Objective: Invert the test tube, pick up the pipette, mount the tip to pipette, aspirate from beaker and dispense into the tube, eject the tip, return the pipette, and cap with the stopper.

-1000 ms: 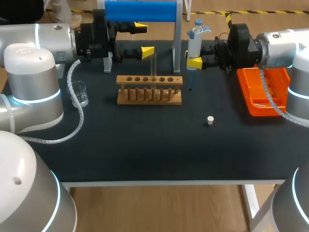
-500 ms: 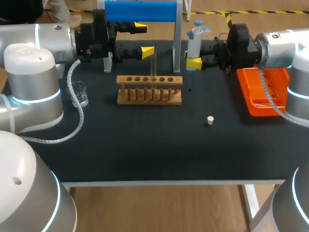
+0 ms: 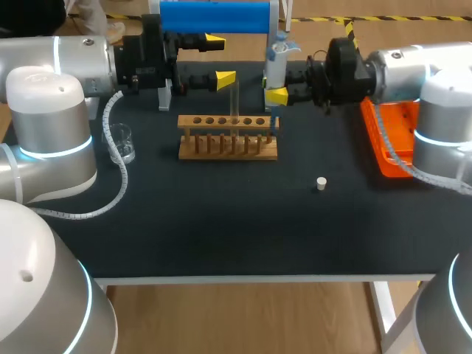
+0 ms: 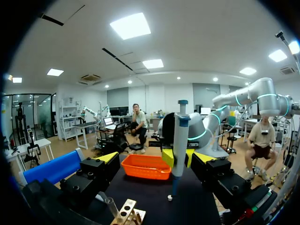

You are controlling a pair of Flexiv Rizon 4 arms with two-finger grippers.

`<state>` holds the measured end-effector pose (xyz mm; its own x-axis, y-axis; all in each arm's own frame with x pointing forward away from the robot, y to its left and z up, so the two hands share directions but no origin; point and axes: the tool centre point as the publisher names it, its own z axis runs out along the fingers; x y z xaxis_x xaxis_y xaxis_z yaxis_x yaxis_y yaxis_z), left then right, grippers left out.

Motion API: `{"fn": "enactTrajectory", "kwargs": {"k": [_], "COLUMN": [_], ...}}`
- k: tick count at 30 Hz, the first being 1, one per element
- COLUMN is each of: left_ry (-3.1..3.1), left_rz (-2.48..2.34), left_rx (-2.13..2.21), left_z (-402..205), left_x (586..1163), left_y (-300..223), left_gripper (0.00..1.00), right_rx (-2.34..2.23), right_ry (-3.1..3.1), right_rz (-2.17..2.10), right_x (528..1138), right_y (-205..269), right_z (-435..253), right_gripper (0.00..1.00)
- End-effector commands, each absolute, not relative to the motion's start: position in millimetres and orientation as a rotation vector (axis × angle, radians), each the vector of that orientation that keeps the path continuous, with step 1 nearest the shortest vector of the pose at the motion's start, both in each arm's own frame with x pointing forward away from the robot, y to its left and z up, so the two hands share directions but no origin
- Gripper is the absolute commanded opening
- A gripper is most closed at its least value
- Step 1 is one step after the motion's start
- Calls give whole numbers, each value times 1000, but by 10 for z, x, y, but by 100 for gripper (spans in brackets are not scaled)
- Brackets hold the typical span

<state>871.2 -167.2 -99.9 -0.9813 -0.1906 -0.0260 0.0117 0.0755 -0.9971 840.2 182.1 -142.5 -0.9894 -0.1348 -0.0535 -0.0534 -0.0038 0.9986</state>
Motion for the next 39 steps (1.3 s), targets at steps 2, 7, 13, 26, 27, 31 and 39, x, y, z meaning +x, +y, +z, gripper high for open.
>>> {"fn": "enactTrajectory", "kwargs": {"k": [2, 7, 13, 26, 27, 31, 39], "left_ry": [2182, 2182, 2182, 2182, 2182, 2182, 2182], "left_rz": [-2034, -2034, -2034, -2034, -2034, -2034, -2034], "left_rx": [-184, -184, -184, -184, -184, -184, -184], "left_z": [-1008, -1008, -1008, -1008, -1008, -1008, -1008], "left_x": [8708, 8708, 8708, 8708, 8708, 8708, 8708], "left_y": [-1674, -1674, -1674, -1674, -1674, -1674, -1674], "left_gripper": [100, 100, 100, 100, 100, 100, 100], "right_rx": [217, 199, 141, 71, 69, 61, 32], "right_ry": [-2178, -2189, -2197, -2186, -2185, -2186, -2200], "right_rz": [-2176, -2178, -2193, -2234, -2236, -2239, -2241], "right_x": [8560, 8593, 8623, 8633, 8632, 8624, 8641], "right_y": [2096, 2269, 2404, 2560, 2573, 2614, 2642], "right_z": [-1417, -1422, -1464, -1434, -1426, -1411, -1444], "right_gripper": [0, 0, 0, 0, 0, 0, 0]}}
